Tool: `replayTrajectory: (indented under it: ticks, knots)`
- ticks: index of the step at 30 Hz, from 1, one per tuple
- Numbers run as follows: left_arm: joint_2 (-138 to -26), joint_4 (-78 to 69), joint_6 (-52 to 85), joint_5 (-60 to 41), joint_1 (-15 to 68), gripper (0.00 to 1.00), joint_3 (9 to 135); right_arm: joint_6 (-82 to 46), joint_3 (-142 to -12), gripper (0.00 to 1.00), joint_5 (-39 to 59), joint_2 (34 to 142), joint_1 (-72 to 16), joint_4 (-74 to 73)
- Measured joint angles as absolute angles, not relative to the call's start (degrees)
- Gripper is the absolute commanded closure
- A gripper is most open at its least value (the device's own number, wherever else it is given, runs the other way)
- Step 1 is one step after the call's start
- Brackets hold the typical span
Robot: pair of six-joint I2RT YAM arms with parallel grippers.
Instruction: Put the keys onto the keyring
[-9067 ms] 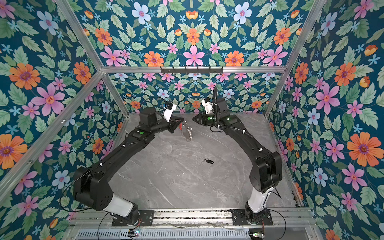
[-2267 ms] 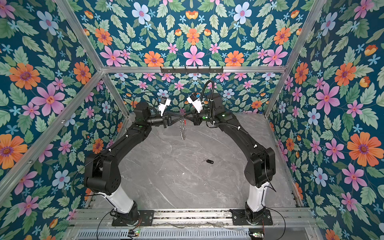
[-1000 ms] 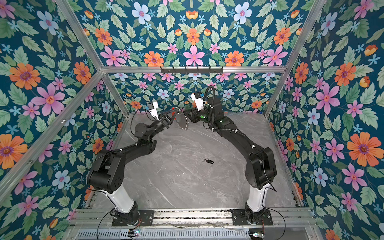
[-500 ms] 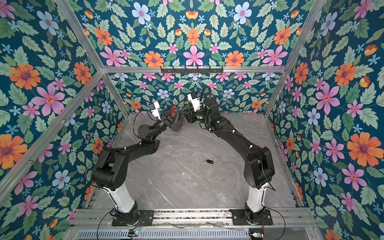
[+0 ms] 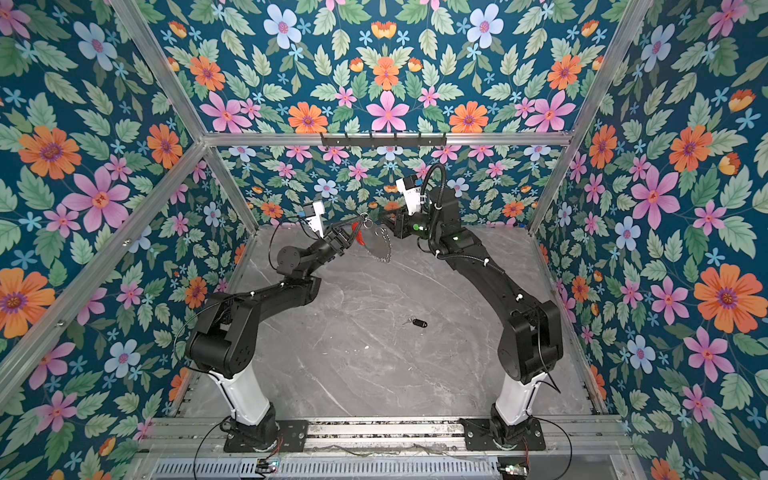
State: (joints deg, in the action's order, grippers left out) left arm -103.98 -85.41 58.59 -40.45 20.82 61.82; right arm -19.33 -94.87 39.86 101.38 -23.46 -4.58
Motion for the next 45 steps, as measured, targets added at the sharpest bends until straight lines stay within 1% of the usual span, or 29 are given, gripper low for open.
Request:
replayTrajectory:
  ticks: [6,9,13,20,23,28,38,45]
  knots:
    - [-104.29,-85.76,59.90,-41.85,20.82,1.00,62.33,-24.12,-94.85,0.87,47.83,102.50,-23.44,-10.83]
    - [-104.29,-85.78,60.10,-42.13,20.84,1.00,62.35,-25.36,-94.70,0.89,49.36,102.96,-23.46,-12.14]
    - [-104.29,-86.13,60.66,-42.15,20.84,1.00,62.39,-26.76,-94.65,0.89,50.59,103.00,-23.49,-13.39]
    - [-104.29,-86.24,61.08,-42.13,20.82,1.00,62.50,-27.05,-94.74,0.87,51.22,103.68,-23.79,-14.72]
    - [-104.29,-86.24,61.12,-42.13,20.82,1.00,62.59,-27.24,-94.80,0.88,51.83,103.98,-23.94,-14.94]
    - [-104.29,-86.39,61.30,-42.17,20.78,1.00,62.61,-28.21,-94.80,1.00,51.66,104.16,-24.05,-15.27]
    - [-104.29,-86.35,61.21,-43.35,20.75,1.00,62.59,-27.94,-94.87,1.00,51.83,104.16,-24.16,-15.14]
    - [-100.14,-79.24,55.33,-45.76,19.07,1.00,60.23,-20.21,-96.49,1.00,48.97,103.50,-24.16,-7.73]
